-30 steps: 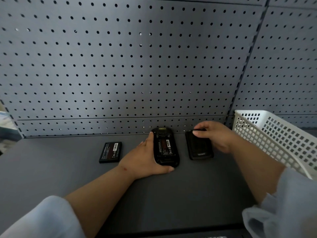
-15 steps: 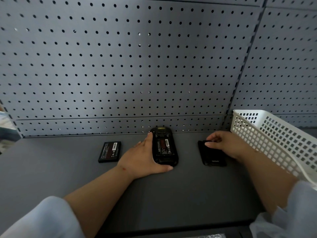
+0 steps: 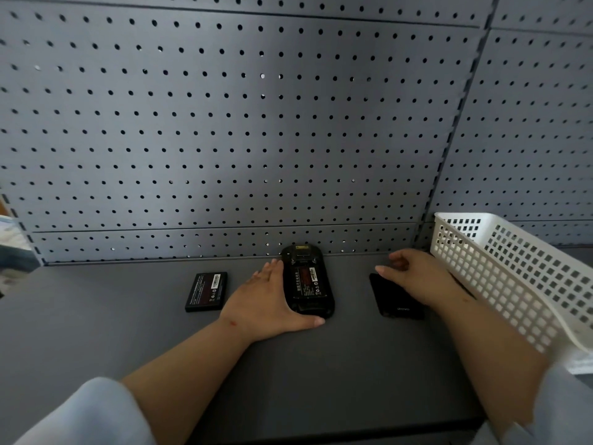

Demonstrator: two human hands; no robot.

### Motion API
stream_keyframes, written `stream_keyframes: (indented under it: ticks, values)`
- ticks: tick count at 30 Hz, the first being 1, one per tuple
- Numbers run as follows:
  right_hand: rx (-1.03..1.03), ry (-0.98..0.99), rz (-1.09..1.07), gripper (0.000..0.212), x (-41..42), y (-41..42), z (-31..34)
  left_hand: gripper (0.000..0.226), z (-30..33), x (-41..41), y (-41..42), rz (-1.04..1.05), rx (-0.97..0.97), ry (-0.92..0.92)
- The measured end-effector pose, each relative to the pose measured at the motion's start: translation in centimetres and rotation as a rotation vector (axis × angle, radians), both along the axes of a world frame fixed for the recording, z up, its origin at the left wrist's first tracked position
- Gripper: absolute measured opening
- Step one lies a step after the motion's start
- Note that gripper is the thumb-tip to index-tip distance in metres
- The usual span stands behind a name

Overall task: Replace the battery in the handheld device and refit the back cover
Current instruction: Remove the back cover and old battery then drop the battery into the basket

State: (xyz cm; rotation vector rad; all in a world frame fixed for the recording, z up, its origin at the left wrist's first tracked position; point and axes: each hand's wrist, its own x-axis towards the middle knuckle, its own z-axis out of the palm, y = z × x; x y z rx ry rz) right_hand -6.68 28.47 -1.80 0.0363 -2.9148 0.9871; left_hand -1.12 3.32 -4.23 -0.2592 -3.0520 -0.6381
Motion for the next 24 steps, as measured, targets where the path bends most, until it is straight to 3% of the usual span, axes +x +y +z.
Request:
stream_keyframes:
  ticks: [3, 7, 12, 24]
  values:
    - [-0.029, 0.087, -0.043, 0.061, 1.6, -3.1, 0.7, 0.120, 0.1, -0.1, 0.0, -0.011, -0.009, -0.027]
    - [-0.075, 0.110, 0.061, 0.064, 4.3, -7.8, 0.6, 0.121, 0.1, -0.3, -0.2, -0.035, -0.020, -0.068]
    - [-0.014, 0.029, 0.215, 0.069, 5.1, -9.4, 0.0, 0.118, -0.1, -0.3, -0.8, -0.077, -0.032, -0.070]
    - [0.053, -0.127, 0.315, 0.068, 3.1, -8.5, 1.2, 0.115, -0.1, -0.1, -0.7, -0.087, -0.051, -0.041]
